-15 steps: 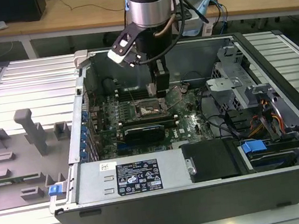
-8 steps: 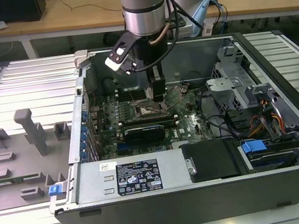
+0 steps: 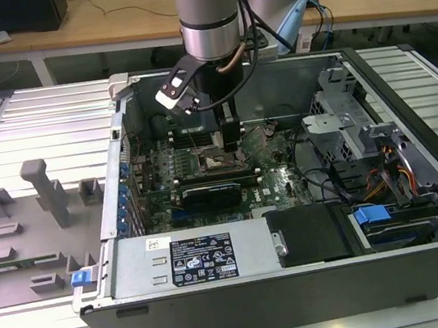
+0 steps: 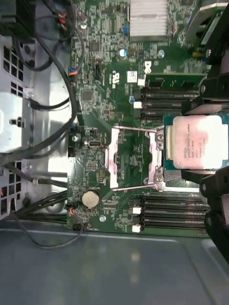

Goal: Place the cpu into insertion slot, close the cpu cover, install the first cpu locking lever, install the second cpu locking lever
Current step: 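Place the cpu into insertion slot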

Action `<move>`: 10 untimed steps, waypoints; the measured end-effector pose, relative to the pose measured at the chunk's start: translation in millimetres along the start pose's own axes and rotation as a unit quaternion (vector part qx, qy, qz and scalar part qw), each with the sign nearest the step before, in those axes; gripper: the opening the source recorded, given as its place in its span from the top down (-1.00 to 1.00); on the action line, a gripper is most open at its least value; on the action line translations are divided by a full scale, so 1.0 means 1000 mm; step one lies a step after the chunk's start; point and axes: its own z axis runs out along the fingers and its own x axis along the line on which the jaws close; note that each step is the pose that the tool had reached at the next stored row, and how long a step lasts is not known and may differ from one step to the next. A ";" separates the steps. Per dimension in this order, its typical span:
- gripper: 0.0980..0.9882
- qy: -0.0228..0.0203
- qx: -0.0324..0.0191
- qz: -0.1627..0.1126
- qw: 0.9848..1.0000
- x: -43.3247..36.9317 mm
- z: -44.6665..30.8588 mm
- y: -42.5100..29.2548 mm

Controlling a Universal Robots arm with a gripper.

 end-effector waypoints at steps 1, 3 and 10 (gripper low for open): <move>0.00 0.000 0.000 0.000 1.000 0.0012 0.0031 -0.0019; 0.00 0.000 0.000 0.000 1.000 0.0025 0.0059 -0.0038; 0.00 -0.001 0.000 0.000 1.000 0.0060 0.0174 -0.0087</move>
